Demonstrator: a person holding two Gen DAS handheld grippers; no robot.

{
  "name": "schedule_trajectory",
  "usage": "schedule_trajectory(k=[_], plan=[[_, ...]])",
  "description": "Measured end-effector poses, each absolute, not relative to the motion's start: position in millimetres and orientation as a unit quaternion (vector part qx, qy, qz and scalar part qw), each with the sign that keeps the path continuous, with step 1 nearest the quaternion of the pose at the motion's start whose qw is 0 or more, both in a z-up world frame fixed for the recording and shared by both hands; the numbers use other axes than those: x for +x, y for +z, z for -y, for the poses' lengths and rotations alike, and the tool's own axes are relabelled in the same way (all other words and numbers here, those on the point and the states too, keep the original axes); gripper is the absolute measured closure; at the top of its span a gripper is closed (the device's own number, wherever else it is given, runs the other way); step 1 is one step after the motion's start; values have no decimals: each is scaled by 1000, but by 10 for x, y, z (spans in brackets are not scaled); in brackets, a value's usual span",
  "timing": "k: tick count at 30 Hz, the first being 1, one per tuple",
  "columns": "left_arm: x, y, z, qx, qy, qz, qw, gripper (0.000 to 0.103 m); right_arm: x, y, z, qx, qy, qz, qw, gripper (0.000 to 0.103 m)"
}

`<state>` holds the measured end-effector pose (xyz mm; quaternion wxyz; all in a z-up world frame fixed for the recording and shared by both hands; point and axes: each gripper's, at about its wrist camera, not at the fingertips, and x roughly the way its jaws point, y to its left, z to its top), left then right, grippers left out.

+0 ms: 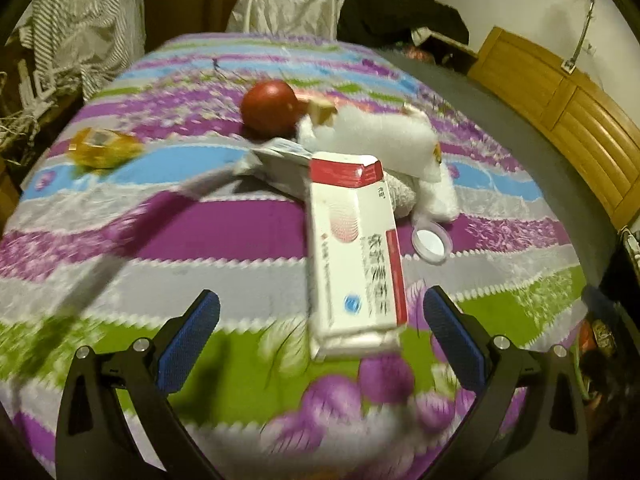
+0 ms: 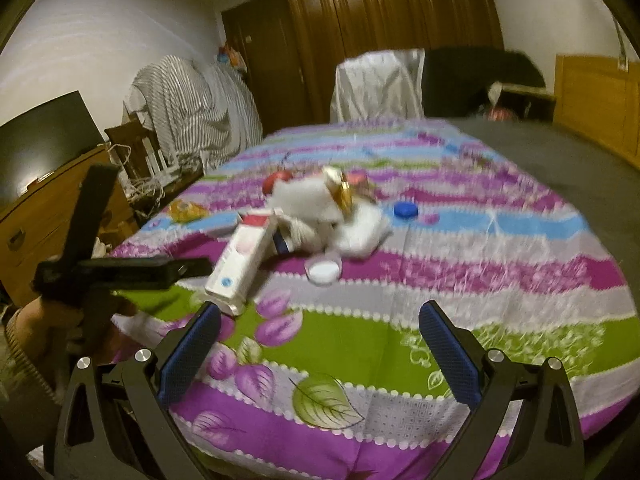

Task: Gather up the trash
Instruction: 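Grasp the white medicine box with the left tool while the right tool grasps the clear lid, then carry the medicine box and clear lid with both tools toward the white bucket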

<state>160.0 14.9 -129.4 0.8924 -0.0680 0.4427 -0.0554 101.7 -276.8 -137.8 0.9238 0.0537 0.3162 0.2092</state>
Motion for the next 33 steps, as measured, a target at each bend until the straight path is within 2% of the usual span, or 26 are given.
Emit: schedule_trajectory(k=[5, 7, 9, 11, 12, 13, 19, 25, 27, 30, 33], plan=[[1954, -1446, 38, -48, -52, -463, 884, 5, 1284, -1529, 2749, 60, 216, -343, 912, 4], [2023, -1482, 63, -37, -45, -466, 883, 12, 1410, -1567, 2690, 59, 225, -349, 908, 5], [2069, -1533, 28, -39, -42, -476, 878, 30, 1504, -1589, 2602, 53, 235, -355, 903, 8], [2067, -1547, -30, -47, -46, -473, 878, 37, 1662, -1647, 2475, 44, 248, -367, 895, 20], [2057, -1543, -48, -46, -46, -472, 879, 42, 1757, -1677, 2397, 36, 251, -376, 891, 41], [2043, -1537, -76, -47, -49, -471, 879, 44, 1832, -1700, 2349, 30, 251, -380, 889, 47], [2056, -1578, -172, -53, -67, -478, 874, 42, 2382, -1875, 2109, 25, 242, -428, 870, 47], [2082, -1603, -122, -43, -60, -473, 878, 42, 2652, -1979, 1883, -13, 225, -442, 868, 47], [2075, -1602, -127, -44, -57, -470, 879, 46, 2655, -2013, 1848, -25, 220, -442, 869, 47], [2046, -1585, -162, -50, -51, -466, 882, 51, 2609, -2011, 1837, -33, 210, -434, 876, 61], [1960, -1537, -198, -57, -47, -459, 886, 52, 2482, -1983, 1885, -24, 212, -424, 880, 62]])
